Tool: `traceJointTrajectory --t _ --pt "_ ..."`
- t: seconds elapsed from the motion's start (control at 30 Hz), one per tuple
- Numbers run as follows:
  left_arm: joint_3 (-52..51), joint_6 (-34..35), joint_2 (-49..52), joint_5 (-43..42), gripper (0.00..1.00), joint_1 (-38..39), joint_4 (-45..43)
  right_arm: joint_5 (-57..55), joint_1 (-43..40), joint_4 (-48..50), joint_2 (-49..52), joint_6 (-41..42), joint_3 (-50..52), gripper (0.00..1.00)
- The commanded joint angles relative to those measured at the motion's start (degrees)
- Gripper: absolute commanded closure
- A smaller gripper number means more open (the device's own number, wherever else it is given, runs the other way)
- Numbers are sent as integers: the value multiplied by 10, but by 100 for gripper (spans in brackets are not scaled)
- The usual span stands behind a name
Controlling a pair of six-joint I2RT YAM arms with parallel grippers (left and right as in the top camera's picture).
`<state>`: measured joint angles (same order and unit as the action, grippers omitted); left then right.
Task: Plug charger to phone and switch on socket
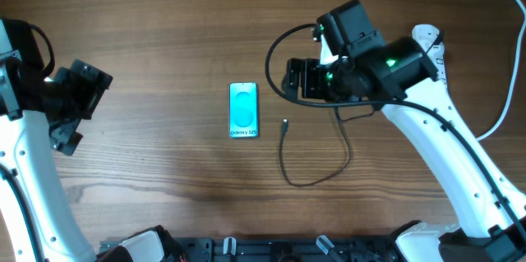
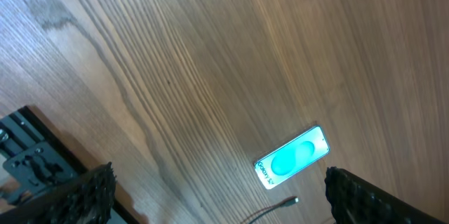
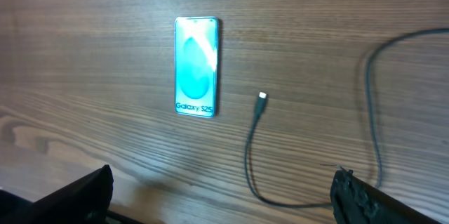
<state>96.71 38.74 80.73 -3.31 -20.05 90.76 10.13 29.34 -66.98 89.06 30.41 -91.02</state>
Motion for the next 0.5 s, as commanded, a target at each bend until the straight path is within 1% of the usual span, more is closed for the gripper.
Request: traceJointTrajectory --t 0.0,0.03,0.1,0.2,0.27,0.4,0.47 --pt "3 7 -2 -16 0 -3 15 7 2 18 8 44 15 1" --pt "3 7 -2 -16 0 -3 15 7 2 25 8 58 15 0" --pt "3 7 -2 -16 0 -3 14 12 5 36 9 57 15 0" --pt "3 7 -2 -18 0 -3 19 9 11 35 13 22 15 0" --pt "-1 -8 -2 -18 0 2 16 9 16 29 27 -3 15 0" --pt "-2 -40 3 -18 0 25 15 10 17 36 52 -2 15 0" --pt "-2 -54 6 -17 0 36 14 9 17 45 53 19 15 0"
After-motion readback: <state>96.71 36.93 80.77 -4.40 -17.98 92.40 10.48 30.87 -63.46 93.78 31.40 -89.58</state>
